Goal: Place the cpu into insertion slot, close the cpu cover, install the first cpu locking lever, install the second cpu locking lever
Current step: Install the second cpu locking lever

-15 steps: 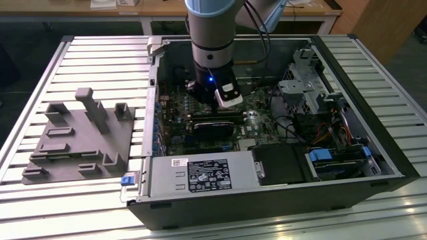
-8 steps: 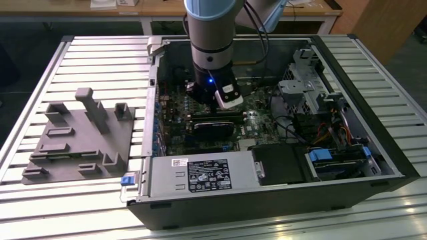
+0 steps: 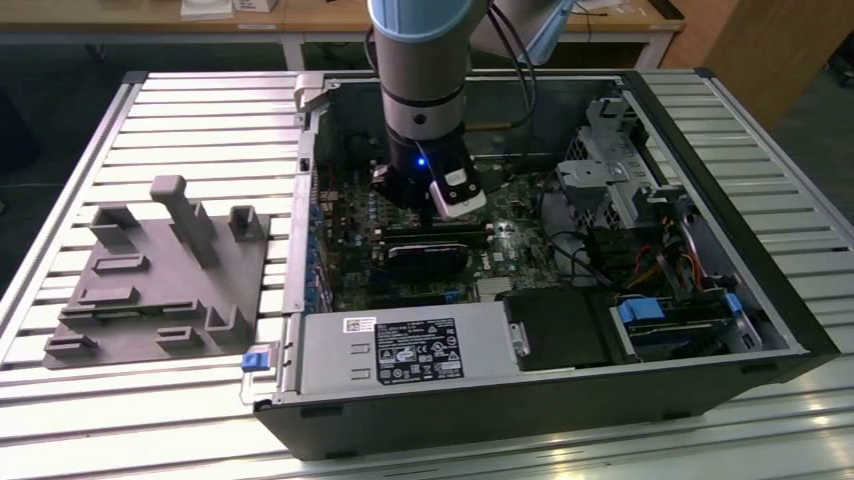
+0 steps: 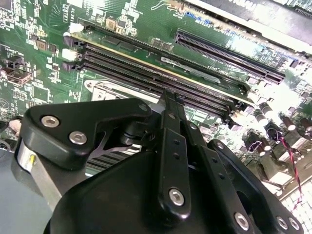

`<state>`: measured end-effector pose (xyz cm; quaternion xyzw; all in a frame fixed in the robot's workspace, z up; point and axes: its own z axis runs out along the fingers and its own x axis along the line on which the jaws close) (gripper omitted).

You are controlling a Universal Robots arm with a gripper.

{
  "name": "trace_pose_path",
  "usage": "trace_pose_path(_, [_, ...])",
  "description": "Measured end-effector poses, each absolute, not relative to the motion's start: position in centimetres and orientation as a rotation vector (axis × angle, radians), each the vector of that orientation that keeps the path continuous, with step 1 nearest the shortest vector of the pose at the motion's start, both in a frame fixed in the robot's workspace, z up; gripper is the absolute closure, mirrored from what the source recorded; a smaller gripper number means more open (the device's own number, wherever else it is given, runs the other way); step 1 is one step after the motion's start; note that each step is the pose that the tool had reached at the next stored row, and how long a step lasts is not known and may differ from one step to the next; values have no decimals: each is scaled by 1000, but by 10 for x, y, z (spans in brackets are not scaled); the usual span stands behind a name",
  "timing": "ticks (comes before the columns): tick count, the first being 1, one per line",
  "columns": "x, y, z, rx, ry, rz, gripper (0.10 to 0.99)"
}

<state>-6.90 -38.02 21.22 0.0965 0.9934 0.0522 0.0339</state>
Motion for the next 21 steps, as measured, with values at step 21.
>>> trace_pose_path(21, [-83, -385, 208, 291, 3056, 242, 980])
